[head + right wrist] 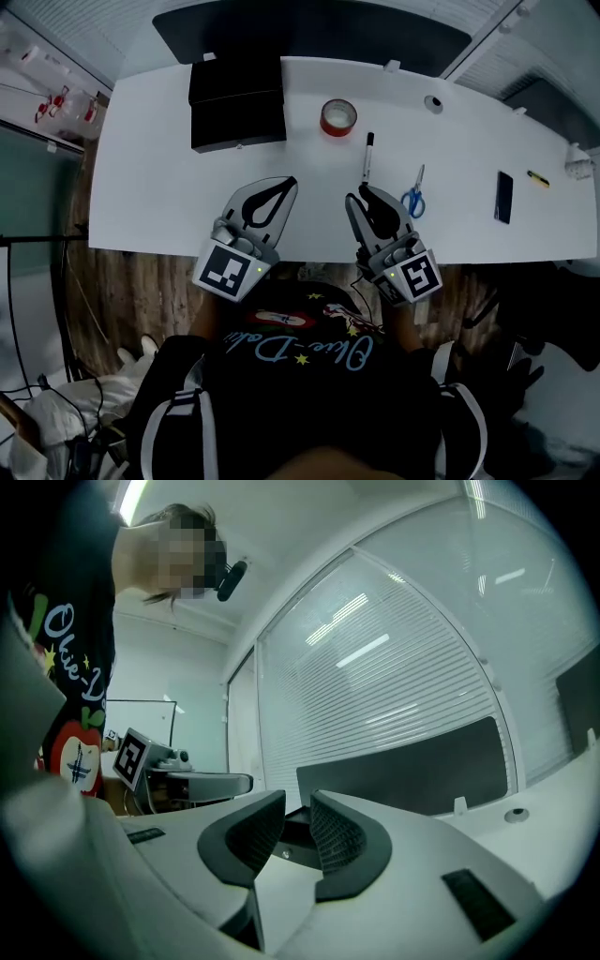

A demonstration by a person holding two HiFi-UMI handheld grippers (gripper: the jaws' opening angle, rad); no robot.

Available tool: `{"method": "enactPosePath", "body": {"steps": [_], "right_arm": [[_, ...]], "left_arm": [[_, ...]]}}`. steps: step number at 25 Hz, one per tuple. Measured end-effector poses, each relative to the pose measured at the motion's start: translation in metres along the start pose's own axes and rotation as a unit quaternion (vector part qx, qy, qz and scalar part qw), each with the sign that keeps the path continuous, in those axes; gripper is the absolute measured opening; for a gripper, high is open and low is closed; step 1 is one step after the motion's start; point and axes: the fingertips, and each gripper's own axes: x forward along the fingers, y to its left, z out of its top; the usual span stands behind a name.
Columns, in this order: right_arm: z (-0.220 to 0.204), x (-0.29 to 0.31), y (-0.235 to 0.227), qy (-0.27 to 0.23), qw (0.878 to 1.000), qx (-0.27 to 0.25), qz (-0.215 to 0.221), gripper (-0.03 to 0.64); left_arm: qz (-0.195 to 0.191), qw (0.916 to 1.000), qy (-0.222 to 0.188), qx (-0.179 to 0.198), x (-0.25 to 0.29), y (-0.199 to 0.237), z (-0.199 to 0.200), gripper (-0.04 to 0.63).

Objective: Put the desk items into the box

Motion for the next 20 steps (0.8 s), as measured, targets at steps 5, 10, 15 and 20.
{"method": "enactPosePath", "body": {"steps": [5, 10, 15, 20], "right_arm": [[0.0, 0.003, -0.009, 0.001, 1.0, 0.001, 0.031, 0.081], [0.001, 0.004, -0.024, -0.002, 0.999, 0.011, 0.047, 0.083], [-0.006, 0.008, -0.025, 0.013, 0.998, 0.012, 0.066, 0.083], [-0.01, 0.013, -0.034, 0.012, 0.998, 0.001, 0.064, 0.083]], "left_arm": [[0.032, 0.9995, 0.004, -0.003, 0.004, -0.001, -0.002, -0.005], [0.055, 0.9984, 0.011, 0.011, 0.009, -0.005, -0.003, -0.005], [0.071, 0.9972, 0.023, 0.007, 0.005, -0.004, -0.007, -0.005], [0.081, 0.9964, 0.021, 0.004, 0.005, 0.002, -0.009, -0.005]]}}
